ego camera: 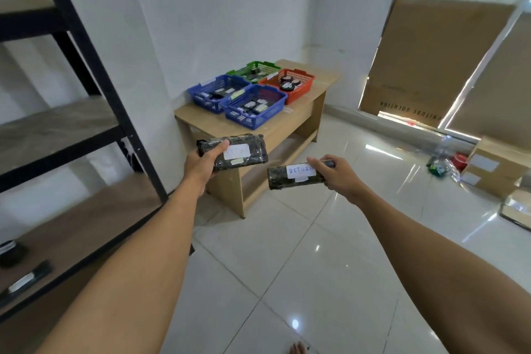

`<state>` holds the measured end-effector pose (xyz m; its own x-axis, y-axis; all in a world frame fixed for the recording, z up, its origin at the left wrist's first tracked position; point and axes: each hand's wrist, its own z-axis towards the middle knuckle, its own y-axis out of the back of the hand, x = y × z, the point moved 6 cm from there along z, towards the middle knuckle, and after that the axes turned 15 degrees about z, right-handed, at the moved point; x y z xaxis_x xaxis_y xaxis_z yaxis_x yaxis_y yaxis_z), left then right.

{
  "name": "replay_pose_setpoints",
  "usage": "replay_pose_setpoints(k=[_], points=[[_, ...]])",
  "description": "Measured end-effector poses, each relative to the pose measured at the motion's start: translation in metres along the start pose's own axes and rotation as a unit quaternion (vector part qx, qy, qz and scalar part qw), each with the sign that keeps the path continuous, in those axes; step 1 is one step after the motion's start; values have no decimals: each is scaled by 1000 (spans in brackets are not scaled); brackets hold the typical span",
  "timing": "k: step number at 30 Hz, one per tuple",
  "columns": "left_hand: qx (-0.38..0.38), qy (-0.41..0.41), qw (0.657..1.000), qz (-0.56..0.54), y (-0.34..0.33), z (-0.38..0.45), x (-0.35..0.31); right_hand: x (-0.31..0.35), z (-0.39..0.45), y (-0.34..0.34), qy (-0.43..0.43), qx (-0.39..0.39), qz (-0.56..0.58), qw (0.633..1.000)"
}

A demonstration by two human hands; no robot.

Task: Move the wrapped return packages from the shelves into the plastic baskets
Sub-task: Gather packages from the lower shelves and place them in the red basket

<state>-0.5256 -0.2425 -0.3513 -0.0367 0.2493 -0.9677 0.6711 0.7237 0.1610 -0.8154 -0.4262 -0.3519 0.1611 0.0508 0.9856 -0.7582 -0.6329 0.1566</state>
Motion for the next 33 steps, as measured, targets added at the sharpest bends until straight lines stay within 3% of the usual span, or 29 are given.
replay_pose_setpoints(k=[10, 19, 33], points=[[-20, 13, 1000, -12, -111, 144, -56, 28, 169, 100, 8, 15, -14, 1000], [-42, 16, 999, 4, -213, 267, -93, 7, 330, 192, 10, 18, 14, 1000], [-169, 83, 982, -16, -371, 456, -142, 7, 637, 323, -13, 152, 2, 988]])
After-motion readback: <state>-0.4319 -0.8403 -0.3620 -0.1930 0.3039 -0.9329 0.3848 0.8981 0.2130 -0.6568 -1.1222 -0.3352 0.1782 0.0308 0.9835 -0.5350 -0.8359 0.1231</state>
